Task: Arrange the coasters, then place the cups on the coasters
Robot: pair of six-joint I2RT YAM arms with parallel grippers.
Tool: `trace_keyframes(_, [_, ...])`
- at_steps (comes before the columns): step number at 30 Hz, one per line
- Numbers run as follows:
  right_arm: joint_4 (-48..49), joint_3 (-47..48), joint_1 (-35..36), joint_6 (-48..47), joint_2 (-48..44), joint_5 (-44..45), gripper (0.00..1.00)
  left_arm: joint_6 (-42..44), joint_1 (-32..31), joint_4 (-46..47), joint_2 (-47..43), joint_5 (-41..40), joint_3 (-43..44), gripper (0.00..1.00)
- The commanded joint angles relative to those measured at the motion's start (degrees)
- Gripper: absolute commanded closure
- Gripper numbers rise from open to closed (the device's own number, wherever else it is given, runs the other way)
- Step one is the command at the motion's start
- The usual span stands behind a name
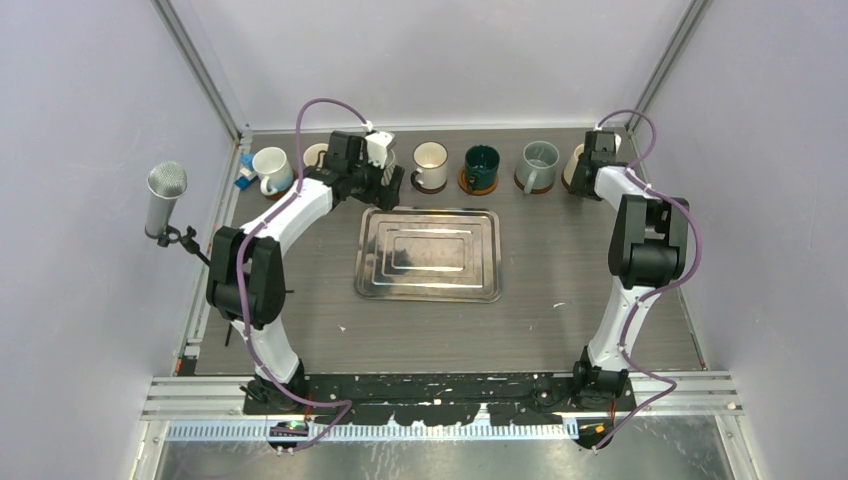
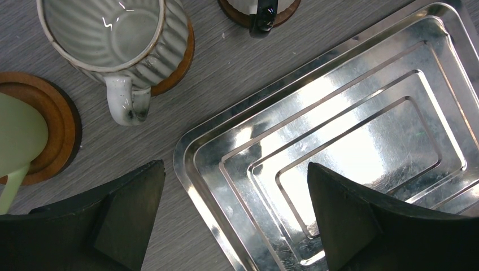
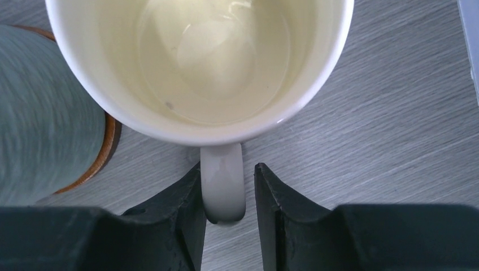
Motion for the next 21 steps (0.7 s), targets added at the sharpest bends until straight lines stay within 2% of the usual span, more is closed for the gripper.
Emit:
trace_keyframes(1, [2.0,-0.7,0.0,0.6,-4.9,0.5,0.6,-0.6,0.4,0.2,0.0,0.2,2.4,0.0])
trace_keyframes(12, [0.7,-1.3,0.1,1.1,-6.8,-0.9,0.59,0.2,0.4,0.0,-0.2,1.0,2.1,0.0])
trace_keyframes(21, [-1.9,-1.6,0.1,0.3,-9.7,-2.5,0.52,3.5,0.4,-2.1,-0.7,2.8,1.6,0.0])
